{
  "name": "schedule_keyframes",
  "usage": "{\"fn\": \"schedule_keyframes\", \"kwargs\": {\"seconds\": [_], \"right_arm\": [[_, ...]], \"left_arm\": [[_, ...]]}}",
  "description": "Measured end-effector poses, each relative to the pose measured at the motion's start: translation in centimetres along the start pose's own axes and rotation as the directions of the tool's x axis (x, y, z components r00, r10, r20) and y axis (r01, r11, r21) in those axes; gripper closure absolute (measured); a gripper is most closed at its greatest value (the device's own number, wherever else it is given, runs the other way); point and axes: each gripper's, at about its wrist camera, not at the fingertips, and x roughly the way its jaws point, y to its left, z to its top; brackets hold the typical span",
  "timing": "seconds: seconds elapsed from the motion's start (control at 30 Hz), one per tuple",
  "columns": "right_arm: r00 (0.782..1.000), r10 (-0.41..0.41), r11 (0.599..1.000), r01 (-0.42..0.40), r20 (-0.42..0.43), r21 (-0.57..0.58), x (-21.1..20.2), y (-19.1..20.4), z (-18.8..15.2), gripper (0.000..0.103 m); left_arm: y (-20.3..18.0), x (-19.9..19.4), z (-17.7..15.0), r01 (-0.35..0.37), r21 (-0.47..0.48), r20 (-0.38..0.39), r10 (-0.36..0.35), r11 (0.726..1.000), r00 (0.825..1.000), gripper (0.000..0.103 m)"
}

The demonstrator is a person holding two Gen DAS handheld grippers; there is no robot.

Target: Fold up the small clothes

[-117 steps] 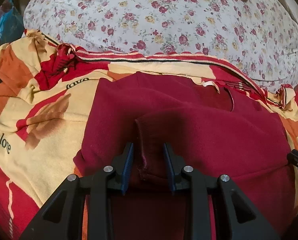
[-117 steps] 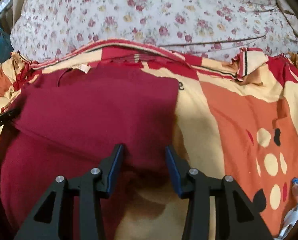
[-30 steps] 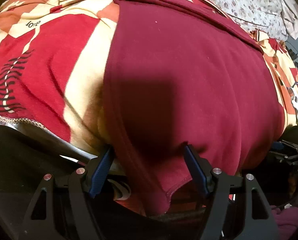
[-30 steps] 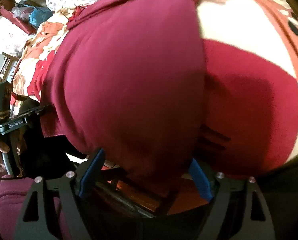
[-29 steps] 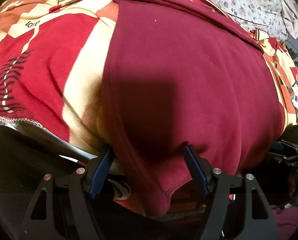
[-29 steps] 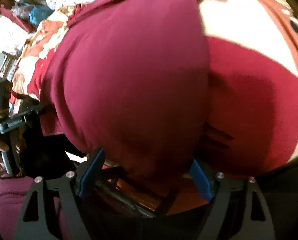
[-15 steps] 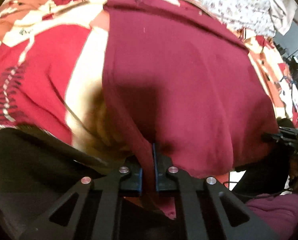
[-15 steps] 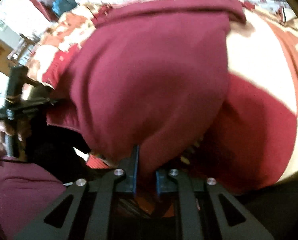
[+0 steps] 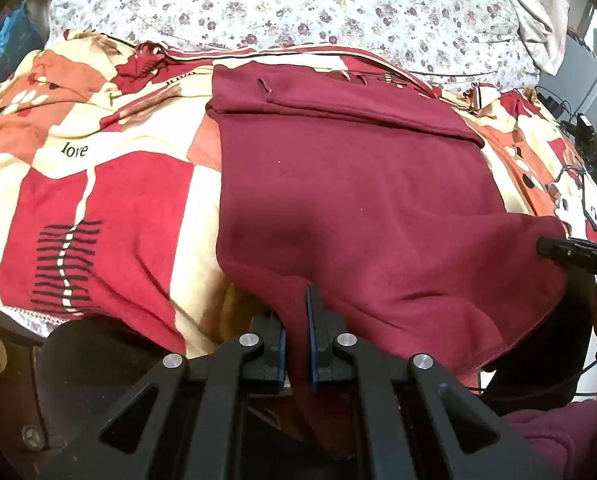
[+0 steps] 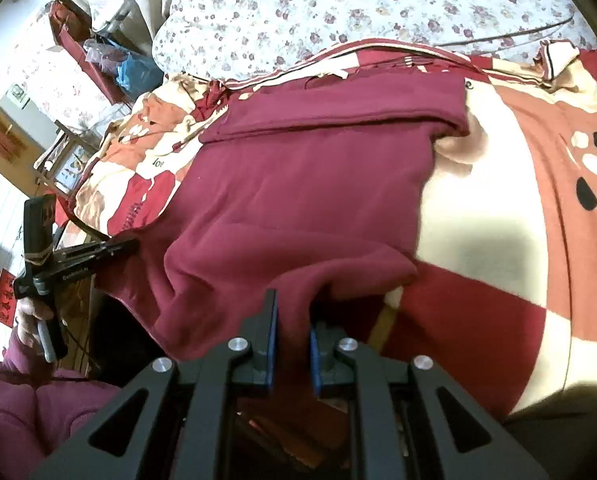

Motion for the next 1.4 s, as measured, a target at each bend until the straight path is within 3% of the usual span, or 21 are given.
{"fn": "schedule_keyframes", "kwargs": {"seconds": [0.5, 1.07, 1.23, 1.4], "right_arm": [[0.999, -0.012, 1.000, 0.012, 0.053, 0.004, -1.1, 0.5, -0.7, 0.090], [0.999, -0.006, 1.000, 0.005, 0.052, 0.018, -0.9, 0.4, -1.2, 0.090], [0.998, -0.015, 1.000, 0.014, 0.069, 0.019, -0.8, 0.0, 0.2, 0.090], [0.990, -0.029, 0.999, 0.024, 0.140, 0.040, -1.3, -1.1, 3.6, 0.090]], "left_arm": [[-0.6, -1.0, -0.3, -0.011, -0.010, 0.039, 0.012, 1.000, 0.999, 0.103], [-0.4, -1.2, -0.2, -0.005, -0.023, 0.042, 0.006, 1.000, 0.999, 0.103], [0.7, -1.4, 1.6, 0.026, -0.065, 0.088, -0.020, 0.998, 0.996, 0.103], [2.0, -1.4, 5.4, 0.009, -0.096, 0.174, 0.008, 0.995, 0.985, 0.103]]}}
